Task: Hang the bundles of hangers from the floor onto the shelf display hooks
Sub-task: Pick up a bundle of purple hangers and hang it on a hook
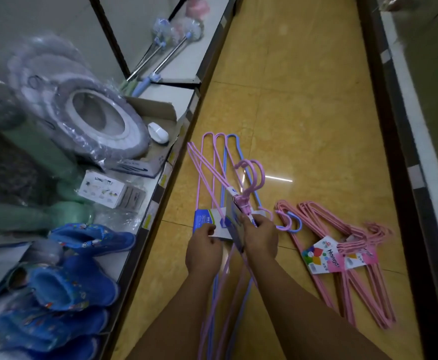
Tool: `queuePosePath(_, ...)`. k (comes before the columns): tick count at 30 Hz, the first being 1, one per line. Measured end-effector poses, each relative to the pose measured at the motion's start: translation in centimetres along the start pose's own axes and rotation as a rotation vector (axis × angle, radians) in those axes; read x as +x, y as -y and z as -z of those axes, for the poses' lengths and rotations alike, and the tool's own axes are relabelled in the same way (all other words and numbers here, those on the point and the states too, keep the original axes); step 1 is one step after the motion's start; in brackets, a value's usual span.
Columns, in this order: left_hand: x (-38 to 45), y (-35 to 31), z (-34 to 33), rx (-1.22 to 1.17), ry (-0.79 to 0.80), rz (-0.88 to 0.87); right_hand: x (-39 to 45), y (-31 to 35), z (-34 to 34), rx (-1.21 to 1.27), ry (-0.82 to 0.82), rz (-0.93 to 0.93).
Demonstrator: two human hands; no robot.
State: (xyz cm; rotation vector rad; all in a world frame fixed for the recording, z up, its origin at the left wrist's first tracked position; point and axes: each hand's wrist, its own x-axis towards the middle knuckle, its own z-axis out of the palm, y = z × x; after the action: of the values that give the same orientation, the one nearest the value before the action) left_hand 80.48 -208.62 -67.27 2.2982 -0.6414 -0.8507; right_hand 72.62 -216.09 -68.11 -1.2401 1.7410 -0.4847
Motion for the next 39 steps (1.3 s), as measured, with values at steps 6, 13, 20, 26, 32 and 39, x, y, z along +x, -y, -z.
queuePosePath(6, -3.0, -9.6, 5.3, 0.021, 0.069, -0.109, -3.3, 7.8, 7.1, -0.086, -0.031, 0.063)
queuePosePath(13, -8.1, -19.1, 13.3, 0.162, 0.100, -0.149, -10.1, 17.3, 16.2, -0.332, -0.041, 0.176)
queuePosePath(20, -13.5, -24.7, 22.3, 0.442, 0.085, -0.197, -18.0, 26.3, 23.1, -0.613, 0.043, 0.351)
queuePosePath(26, -18.5, -26.1, 27.9, 0.534, -0.069, -0.218, -23.4, 32.1, 25.9, -0.738, 0.183, 0.580)
queuePosePath(32, -23.0, -25.3, 33.8, 0.678, -0.212, -0.135, -27.8, 35.2, 26.7, -0.815, 0.287, 0.819)
queuePosePath(39, -32.5, -23.6, 37.2, 0.629, -0.311, 0.053, -34.1, 35.1, 27.9, -0.915, 0.439, 1.178)
